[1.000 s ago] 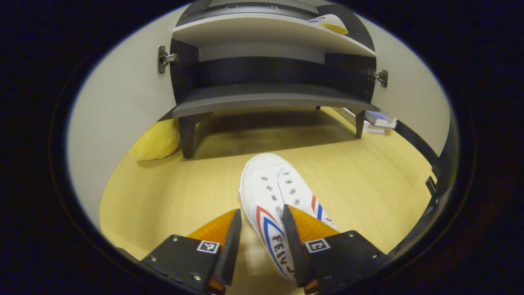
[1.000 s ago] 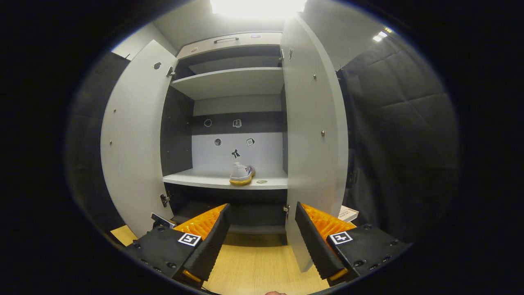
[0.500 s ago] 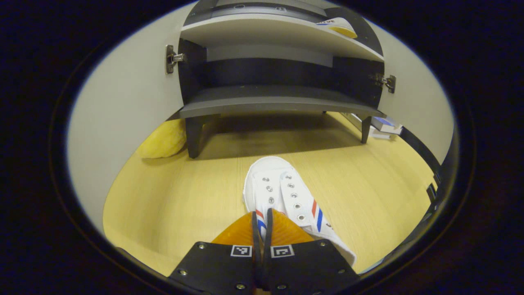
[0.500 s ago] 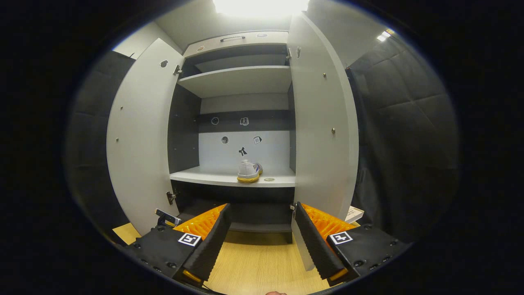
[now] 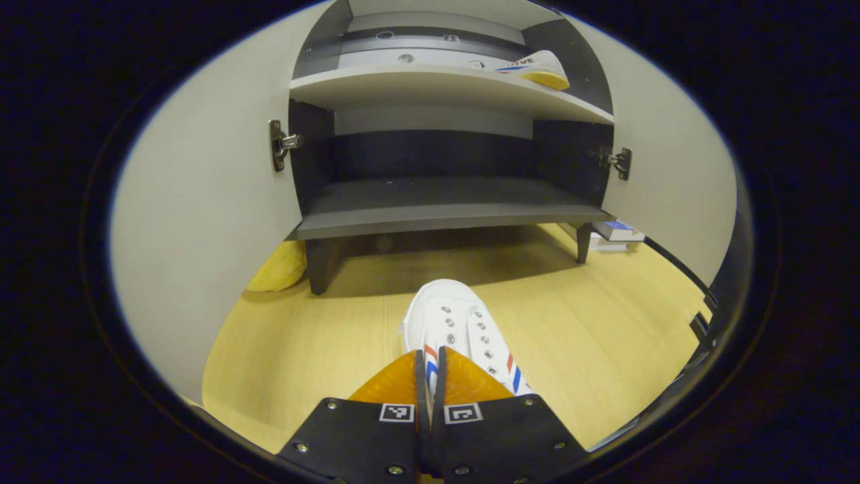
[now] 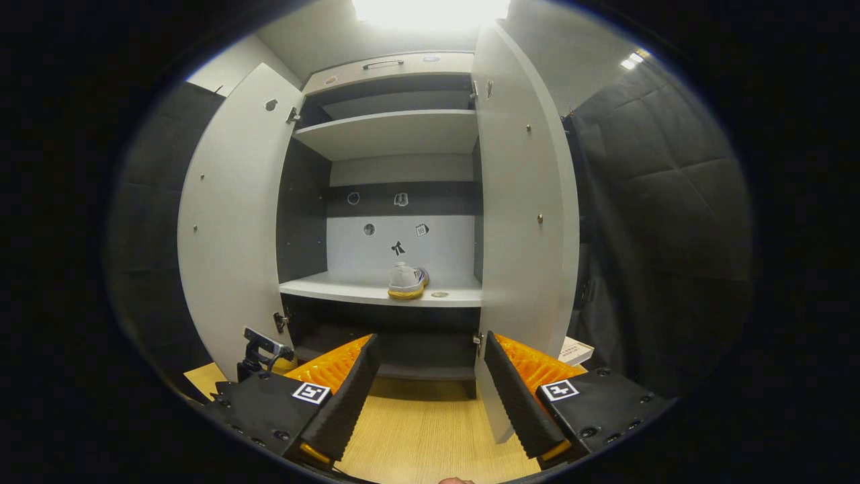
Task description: Grab one shoe with the right hand and put it into the shoe cabinet, grab the other shoe with the left hand and put it into the shoe cabinet; then close the right door with the right hand and the left door with the left hand.
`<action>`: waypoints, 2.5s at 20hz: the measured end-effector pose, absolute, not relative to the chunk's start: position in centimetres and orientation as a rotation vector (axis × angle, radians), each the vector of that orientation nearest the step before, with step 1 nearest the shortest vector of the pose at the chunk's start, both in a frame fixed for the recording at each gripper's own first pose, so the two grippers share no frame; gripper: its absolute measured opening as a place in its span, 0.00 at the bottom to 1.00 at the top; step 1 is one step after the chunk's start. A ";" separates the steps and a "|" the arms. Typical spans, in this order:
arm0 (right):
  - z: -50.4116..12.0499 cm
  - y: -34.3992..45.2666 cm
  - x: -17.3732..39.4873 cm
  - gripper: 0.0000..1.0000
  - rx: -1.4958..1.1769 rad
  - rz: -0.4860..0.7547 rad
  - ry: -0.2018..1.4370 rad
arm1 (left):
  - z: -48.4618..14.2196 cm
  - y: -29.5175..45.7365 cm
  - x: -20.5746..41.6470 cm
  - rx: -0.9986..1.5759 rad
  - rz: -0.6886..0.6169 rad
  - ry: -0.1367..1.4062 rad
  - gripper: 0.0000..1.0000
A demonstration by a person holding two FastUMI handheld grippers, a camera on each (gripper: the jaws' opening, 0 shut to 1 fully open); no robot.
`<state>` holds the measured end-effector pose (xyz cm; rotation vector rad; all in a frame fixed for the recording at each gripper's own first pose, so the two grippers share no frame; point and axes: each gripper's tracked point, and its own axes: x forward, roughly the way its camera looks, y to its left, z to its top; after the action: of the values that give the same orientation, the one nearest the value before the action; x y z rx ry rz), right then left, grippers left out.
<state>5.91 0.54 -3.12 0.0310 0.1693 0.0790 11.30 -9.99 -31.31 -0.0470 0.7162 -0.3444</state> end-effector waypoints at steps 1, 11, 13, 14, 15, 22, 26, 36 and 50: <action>-3.1 0.6 5.9 0.98 0.028 0.080 0.168 | -29.5 -10.3 12.1 -0.056 -0.352 0.664 0.01; -4.1 2.1 5.7 0.98 0.013 0.114 0.193 | -32.2 -8.7 11.3 -0.062 -0.376 0.840 0.10; -4.3 1.9 5.7 0.99 0.022 0.106 0.199 | -33.6 -8.8 10.2 -0.051 -0.400 0.881 0.27; -4.5 1.8 5.8 0.99 0.027 0.103 0.204 | -34.2 -9.1 9.5 -0.052 -0.427 0.905 0.38; -4.7 1.7 5.8 0.99 0.028 0.100 0.211 | -35.0 -9.5 8.6 -0.046 -0.445 0.930 0.50; -5.7 1.0 6.0 0.99 0.021 0.089 0.237 | -37.7 -8.7 8.3 -0.055 -0.442 1.015 0.68; -6.0 1.7 6.1 0.99 0.022 0.106 0.246 | -38.3 -8.8 8.2 -0.096 -0.466 1.025 0.35; -5.8 2.0 5.6 0.99 0.011 0.122 0.239 | -36.7 -8.6 9.6 -0.092 -0.414 0.885 0.01; -3.8 2.6 5.5 0.99 0.005 0.148 0.193 | -28.7 -5.6 11.2 -0.234 -0.410 0.451 0.01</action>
<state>5.53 2.65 -3.84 0.0050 0.1929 0.1479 11.25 -5.57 -28.70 -0.2335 0.4508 -0.4100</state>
